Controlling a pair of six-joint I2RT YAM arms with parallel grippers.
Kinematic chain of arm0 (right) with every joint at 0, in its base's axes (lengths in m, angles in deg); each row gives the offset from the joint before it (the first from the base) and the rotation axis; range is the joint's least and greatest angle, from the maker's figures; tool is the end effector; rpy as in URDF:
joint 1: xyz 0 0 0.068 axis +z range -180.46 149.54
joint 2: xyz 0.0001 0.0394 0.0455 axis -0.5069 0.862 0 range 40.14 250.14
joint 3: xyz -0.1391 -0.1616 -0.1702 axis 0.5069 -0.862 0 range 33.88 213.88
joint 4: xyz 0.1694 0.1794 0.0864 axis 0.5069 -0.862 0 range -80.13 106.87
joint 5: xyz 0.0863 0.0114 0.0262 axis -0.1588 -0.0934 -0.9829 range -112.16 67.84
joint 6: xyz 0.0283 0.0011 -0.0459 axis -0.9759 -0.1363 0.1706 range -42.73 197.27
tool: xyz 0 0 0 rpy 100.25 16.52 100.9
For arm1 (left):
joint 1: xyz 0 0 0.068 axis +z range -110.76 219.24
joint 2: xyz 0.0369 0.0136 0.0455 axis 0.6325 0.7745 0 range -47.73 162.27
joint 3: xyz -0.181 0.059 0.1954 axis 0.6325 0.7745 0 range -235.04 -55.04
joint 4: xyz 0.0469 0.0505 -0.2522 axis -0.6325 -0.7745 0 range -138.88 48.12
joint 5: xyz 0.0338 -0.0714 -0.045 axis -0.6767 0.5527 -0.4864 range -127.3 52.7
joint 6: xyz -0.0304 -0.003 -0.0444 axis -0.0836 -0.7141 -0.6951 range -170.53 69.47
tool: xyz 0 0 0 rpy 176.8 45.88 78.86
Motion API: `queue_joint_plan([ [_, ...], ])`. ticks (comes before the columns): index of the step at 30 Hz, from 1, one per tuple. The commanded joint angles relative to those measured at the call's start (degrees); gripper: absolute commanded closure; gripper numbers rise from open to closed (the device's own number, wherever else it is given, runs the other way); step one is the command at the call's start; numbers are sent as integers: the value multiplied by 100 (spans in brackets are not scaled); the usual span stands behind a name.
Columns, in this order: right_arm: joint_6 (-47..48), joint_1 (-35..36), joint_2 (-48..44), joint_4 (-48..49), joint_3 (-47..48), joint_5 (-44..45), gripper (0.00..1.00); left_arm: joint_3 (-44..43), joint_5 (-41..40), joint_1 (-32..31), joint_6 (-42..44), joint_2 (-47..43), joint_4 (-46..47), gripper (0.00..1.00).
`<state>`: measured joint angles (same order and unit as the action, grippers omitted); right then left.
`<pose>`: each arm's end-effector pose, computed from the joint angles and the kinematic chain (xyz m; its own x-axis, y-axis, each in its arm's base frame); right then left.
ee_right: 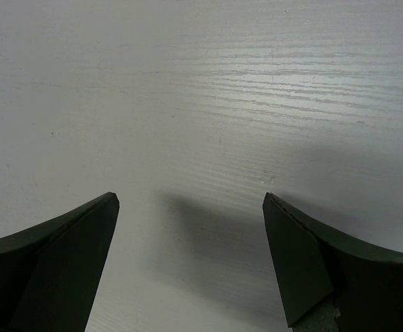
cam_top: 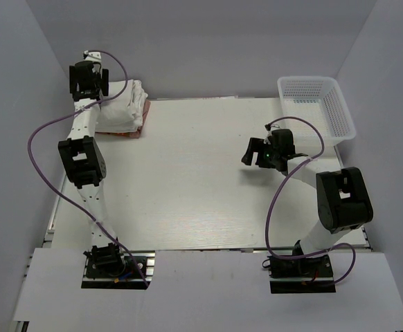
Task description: Fold and stack the t-shirts
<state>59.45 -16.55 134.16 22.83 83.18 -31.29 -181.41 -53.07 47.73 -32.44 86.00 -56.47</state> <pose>0.3286 0.0872 0.1788 -0.6881 0.1409 -0.7118 -0.1543 0.9301 0.3332 0.5461 0.0912 0.2918 -0.4731 0.2315 -0.8501 -0.2572 0.8865 0.3846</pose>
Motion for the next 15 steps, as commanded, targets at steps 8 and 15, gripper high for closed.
queue_joint_plan([
  [8, -37, 15, -639, 134, -236, -212, 10, 707, 987, -146, -1208, -1507, -755, 0],
  [15, -107, 15, -824, 213, -535, -362, 10, 1904, 3105, -260, -2028, -2035, -686, 0],
])
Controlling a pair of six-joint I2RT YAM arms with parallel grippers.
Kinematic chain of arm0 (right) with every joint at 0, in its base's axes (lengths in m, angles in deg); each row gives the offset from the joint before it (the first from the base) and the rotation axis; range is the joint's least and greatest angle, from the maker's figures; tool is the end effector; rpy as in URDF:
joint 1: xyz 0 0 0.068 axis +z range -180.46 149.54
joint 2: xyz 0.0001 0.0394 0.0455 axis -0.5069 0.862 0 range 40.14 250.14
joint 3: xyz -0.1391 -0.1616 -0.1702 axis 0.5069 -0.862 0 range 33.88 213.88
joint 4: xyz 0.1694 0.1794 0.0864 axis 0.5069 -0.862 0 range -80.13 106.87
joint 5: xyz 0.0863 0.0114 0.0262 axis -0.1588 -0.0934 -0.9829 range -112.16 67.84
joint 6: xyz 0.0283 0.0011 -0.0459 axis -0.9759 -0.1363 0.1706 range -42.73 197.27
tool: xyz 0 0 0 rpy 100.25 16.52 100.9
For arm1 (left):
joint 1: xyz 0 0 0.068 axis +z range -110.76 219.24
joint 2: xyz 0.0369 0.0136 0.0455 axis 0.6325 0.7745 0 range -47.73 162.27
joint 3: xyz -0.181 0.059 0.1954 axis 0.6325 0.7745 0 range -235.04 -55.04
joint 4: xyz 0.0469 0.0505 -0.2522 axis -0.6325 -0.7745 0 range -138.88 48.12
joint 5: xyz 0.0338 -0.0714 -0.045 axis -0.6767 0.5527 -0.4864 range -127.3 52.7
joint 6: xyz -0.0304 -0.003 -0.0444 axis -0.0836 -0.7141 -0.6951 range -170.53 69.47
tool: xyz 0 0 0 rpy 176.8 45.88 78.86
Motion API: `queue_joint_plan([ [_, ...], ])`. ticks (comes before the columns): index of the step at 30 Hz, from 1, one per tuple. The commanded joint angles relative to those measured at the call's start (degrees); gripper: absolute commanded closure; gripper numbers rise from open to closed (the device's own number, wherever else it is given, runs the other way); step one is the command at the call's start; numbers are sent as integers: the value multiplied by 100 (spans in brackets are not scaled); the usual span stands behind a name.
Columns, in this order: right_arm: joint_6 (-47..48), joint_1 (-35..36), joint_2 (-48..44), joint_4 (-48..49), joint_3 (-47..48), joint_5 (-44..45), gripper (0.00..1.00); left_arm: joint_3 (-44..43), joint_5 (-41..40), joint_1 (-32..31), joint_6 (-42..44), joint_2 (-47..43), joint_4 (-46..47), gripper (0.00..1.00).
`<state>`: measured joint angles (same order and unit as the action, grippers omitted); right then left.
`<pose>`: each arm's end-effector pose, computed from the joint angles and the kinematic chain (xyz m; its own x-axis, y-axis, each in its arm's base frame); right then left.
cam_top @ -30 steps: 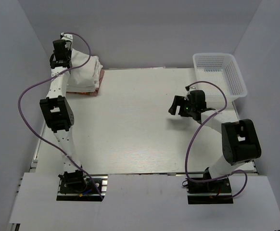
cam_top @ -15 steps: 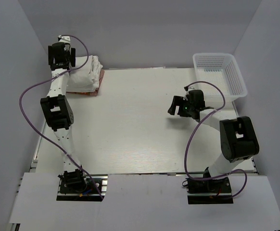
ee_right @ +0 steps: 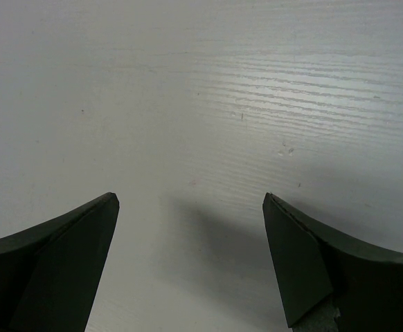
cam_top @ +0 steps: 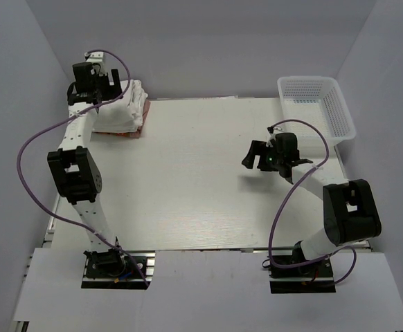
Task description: Fold and stack the t-shirts
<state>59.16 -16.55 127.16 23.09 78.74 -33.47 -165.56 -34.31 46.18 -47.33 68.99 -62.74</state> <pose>0.3054 0.0828 0.1933 -0.6628 0.1499 -0.7336 -0.1934 0.9123 0.3611 0.4829 0.0569 0.3326 -0.4551 0.0008 -0.8904 -0.0492 0.9985 0.0260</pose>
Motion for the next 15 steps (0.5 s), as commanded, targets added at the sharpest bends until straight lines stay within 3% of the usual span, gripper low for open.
queue_joint_plan([
  [1, -79, 6, -124, 178, -109, -143, 10, 468, 1353, -105, -540, -283, 3, 0],
  [5, -79, 6, -63, 187, -109, -161, 10, 602, 1793, -167, -672, 77, 170, 0],
  [9, -61, -3, 104, 169, -13, -126, 10, 189, 1934, -219, -672, 587, -409, 0],
  [12, -87, -11, 288, 239, 31, -117, 10, 680, 1987, -219, -601, 588, 29, 0],
  [15, -123, 15, 341, 283, 67, -196, 10, 576, 1987, -219, -549, 719, 109, 0],
])
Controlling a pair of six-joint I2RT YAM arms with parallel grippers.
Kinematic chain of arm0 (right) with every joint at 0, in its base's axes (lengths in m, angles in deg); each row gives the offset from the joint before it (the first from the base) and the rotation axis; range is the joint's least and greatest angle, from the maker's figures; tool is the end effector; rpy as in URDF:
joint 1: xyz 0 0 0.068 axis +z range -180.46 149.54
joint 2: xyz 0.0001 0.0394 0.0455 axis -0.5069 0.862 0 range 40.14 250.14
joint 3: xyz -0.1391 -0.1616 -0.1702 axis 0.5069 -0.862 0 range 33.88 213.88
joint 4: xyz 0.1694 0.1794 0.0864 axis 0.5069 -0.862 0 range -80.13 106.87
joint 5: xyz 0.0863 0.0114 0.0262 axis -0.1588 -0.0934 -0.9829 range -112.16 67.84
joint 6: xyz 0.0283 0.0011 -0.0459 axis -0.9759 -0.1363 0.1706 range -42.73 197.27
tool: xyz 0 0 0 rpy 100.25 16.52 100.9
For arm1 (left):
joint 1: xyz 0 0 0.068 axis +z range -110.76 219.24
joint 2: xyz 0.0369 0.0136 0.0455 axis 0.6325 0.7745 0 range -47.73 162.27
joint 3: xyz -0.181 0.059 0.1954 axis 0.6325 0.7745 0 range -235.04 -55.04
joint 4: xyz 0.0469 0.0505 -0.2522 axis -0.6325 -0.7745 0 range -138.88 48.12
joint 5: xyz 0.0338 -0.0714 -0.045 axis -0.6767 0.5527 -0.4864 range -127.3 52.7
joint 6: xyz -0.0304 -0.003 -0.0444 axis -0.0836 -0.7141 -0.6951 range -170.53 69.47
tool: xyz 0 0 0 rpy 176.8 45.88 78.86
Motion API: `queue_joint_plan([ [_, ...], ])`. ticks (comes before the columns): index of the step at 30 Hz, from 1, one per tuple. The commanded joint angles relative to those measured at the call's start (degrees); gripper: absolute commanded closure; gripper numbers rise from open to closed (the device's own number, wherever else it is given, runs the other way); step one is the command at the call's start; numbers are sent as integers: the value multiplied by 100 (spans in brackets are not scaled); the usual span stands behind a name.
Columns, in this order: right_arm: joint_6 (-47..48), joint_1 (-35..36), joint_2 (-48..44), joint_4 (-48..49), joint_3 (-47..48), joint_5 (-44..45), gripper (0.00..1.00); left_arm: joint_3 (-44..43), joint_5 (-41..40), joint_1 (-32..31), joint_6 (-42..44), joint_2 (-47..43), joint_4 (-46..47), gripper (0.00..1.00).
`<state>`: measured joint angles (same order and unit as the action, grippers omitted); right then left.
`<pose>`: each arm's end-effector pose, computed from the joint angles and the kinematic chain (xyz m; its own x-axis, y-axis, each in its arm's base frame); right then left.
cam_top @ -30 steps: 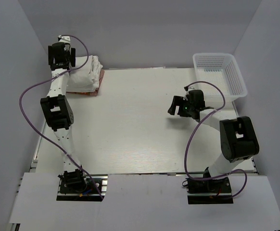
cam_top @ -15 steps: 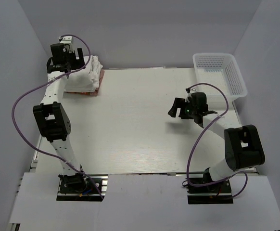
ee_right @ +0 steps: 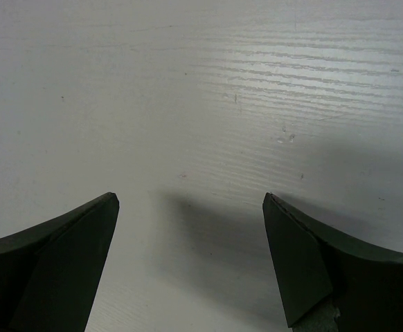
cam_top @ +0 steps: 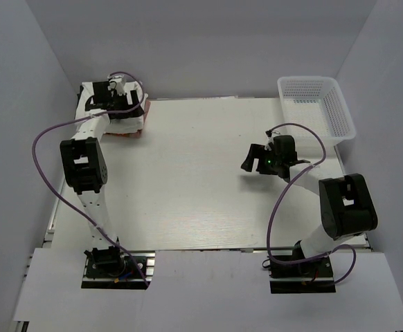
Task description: Fold and stack the t-shirts
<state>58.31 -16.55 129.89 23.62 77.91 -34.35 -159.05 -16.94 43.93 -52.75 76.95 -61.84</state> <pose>0.3064 0.0836 0.1756 -0.7056 0.1524 -0.6920 -0.1745 0.9091 0.3782 0.5014 0.0287 0.2303 -0.6558 -0.0902 -0.7495 0.1612 0.9532 -0.2558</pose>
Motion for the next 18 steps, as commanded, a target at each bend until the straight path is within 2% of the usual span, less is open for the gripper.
queue_joint_plan([
  [1, -38, 6, 77, 222, 167, -170, 10, -346, 249, 6, -7, 11, 19, 0],
  [3, -29, -2, -1, 213, 159, -214, 10, -707, 249, 6, -7, 73, -191, 0],
  [6, -46, 24, -282, 205, 106, -258, 10, -1716, 127, 6, -68, 74, -542, 0],
  [10, -29, 15, -922, 178, -79, -232, 10, -1984, -128, 6, -358, -618, -904, 0],
  [11, -37, 6, -1003, 170, -114, -232, 10, -1800, -129, 6, -428, -873, -904, 0],
  [12, -3, 15, -1100, 91, -218, -232, 10, -1216, -129, 6, -603, -1163, -721, 0],
  [14, 15, -3, -1502, -162, -263, -118, 10, -440, -181, 6, -849, -2216, -501, 0],
  [15, 7, -11, -1609, -243, -350, 65, 10, 469, -121, 6, -1085, -2612, -273, 0],
  [16, 6, -3, -1845, -305, -377, 137, 10, 974, -120, 6, -1253, -3033, -167, 0],
  [17, -11, -11, -2083, -436, -465, 190, 10, 1501, -120, 6, -1481, -3934, -44, 0],
  [18, -46, 6, -2346, -446, -526, 242, 10, 2620, -120, 6, -1744, -4421, 149, 0],
])
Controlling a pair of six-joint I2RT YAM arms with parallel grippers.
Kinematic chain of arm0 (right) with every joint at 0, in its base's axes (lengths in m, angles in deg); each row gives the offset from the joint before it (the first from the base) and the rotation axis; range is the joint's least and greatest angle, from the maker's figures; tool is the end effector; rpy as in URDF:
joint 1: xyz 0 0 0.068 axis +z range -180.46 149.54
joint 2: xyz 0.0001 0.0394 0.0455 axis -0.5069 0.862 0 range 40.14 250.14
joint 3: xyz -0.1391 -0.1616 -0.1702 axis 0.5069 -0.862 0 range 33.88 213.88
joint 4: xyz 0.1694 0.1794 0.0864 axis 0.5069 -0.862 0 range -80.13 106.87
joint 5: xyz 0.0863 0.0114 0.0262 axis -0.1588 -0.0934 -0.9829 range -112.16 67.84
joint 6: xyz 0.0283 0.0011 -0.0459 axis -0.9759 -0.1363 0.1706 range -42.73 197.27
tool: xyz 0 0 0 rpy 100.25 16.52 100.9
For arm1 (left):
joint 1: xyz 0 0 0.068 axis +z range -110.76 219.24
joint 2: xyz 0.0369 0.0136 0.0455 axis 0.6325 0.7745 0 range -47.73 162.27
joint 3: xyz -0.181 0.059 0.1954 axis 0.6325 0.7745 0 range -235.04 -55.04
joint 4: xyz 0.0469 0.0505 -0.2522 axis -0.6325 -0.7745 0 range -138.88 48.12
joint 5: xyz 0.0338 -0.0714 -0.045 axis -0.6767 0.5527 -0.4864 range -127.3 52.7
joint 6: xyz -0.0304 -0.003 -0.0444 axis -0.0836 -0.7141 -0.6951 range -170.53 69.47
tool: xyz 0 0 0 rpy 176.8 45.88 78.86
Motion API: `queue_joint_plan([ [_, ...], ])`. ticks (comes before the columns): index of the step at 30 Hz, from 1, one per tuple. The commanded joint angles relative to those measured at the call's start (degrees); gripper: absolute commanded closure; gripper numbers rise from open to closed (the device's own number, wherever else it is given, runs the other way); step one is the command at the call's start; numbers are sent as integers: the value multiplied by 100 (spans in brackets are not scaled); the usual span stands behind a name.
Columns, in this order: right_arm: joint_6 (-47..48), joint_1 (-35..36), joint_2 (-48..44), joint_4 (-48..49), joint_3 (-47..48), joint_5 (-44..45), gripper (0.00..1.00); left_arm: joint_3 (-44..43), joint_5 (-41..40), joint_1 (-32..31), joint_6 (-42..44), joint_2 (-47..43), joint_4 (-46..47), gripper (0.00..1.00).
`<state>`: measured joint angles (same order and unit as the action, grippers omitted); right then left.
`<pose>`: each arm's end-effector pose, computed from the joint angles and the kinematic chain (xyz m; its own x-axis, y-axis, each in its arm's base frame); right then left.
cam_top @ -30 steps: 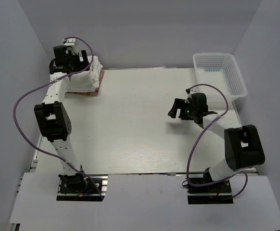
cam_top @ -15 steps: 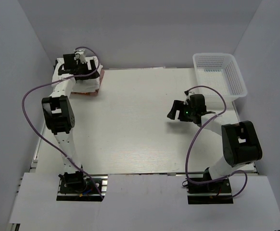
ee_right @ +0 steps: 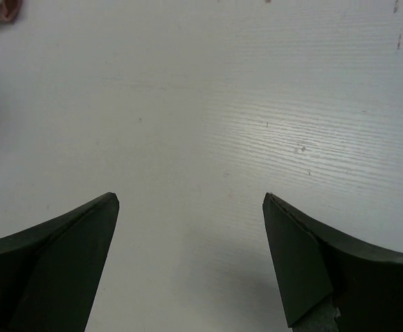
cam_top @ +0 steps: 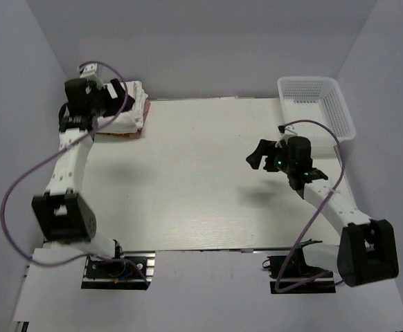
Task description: Fold and stack the t-shirts
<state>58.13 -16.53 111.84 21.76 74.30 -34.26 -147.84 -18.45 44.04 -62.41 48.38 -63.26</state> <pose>0.2652 0.0735 0.2399 -0.5446 0.1952 -0.8156 -0.2531 0.8889 0.3818 0.3936 0.0215 0.3767 -0.4513 -0.2334 -0.8613 0.1231 0.9397 -0.3191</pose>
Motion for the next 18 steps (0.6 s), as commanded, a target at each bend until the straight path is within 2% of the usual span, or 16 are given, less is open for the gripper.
queue_joint_plan([
  [1, -46, -13, -674, -277, -367, 225, 10, 2093, 318, -5, -1216, -2039, 832, 0],
  [2, -116, -5, -814, -251, -438, 225, 10, 2647, 538, -5, -1386, -2523, 1116, 0],
  [3, -178, -5, -1199, -208, -509, 225, 10, 3653, 697, -5, -1561, -3406, 1380, 0],
  [4, -222, -13, -1307, -146, -570, 217, 10, 4089, 838, -5, -1920, -3815, 1774, 0],
  [6, -275, -13, -1735, -102, -816, 234, 10, 4811, 839, -5, -2072, -4467, 1709, 0],
  [7, -301, -22, -1808, -145, -878, 373, 10, 4875, 596, -5, -2073, -4888, 1499, 0],
  [11, -389, -13, -2081, -260, -905, 515, 10, 4613, 303, -5, -1879, -5269, 471, 0],
  [18, -539, -5, -2301, 100, -1212, 489, 10, 4489, 75, -5, -1827, -5630, 267, 0],
])
